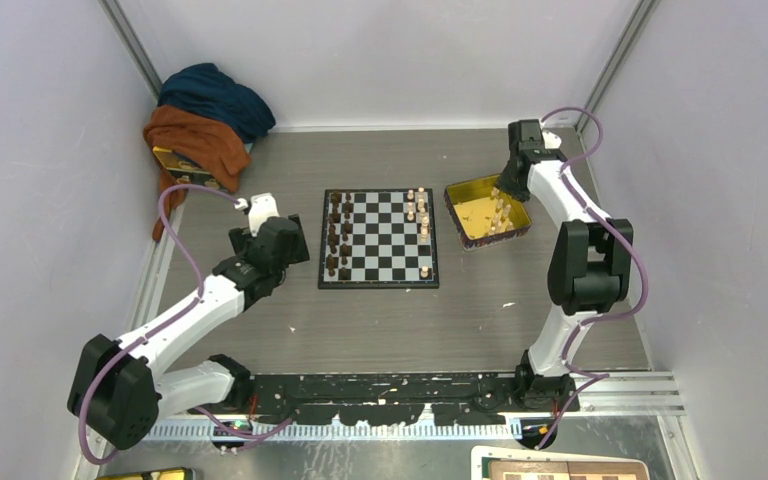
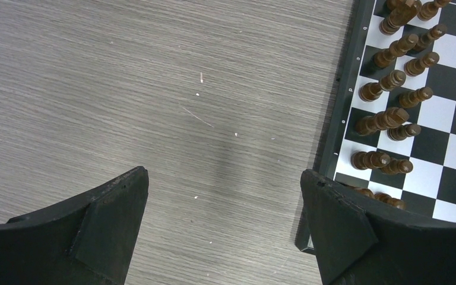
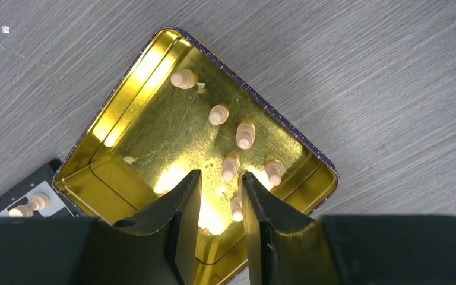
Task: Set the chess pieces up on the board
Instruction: Pick up the chess piece from the storage box.
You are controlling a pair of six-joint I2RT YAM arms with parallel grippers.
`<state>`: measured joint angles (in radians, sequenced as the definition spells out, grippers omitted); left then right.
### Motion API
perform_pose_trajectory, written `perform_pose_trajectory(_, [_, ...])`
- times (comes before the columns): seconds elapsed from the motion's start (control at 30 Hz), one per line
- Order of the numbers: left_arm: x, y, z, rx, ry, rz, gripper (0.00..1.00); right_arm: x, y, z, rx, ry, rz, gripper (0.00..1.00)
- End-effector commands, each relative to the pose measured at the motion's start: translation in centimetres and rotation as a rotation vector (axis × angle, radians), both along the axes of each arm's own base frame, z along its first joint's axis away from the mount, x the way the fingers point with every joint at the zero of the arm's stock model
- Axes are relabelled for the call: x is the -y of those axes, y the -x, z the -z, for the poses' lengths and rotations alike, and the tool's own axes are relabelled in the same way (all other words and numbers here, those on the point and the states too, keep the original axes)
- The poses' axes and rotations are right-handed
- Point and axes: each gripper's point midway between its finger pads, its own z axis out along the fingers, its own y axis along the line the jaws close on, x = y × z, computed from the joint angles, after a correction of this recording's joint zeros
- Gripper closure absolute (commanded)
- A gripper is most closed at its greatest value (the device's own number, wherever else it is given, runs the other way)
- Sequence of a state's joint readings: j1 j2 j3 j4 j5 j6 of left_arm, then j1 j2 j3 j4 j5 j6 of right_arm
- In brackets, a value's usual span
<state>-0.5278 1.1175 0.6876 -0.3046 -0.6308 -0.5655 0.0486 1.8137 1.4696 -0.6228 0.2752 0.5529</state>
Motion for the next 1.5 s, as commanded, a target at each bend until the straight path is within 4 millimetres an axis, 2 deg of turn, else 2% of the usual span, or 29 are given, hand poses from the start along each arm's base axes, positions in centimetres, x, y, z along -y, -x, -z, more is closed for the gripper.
perform_pose_trajectory(0.0, [0.7, -1.4, -2.2, 0.072, 0.024, 0.002, 0.0, 0.6, -1.2, 0.7, 0.028, -0.018, 0.043, 0.63])
perform_pose_trajectory(0.57, [1.1, -1.9, -1.5, 0.055, 0.018, 0.001, 0.0, 0.9, -1.2, 3.9, -0.037, -0.042, 0.05, 0.63])
perform_pose_trajectory(0.7, [1.2, -2.0, -1.5, 0.053, 0.02, 0.001, 0.0, 2.2, -1.2, 4.3, -0.044, -0.046, 0.077, 0.63])
perform_pose_trajectory(1.33, [1.2, -2.1, -1.4, 0.05, 0.016, -0.002, 0.0, 1.9, -1.5, 5.7, -0.071, -0.071, 0.066, 0.64])
perform_pose_trajectory(1.47, [1.2, -2.1, -1.5, 0.05, 0.017, -0.002, 0.0, 1.9, -1.4, 6.0, -0.076, -0.071, 0.067, 0.69])
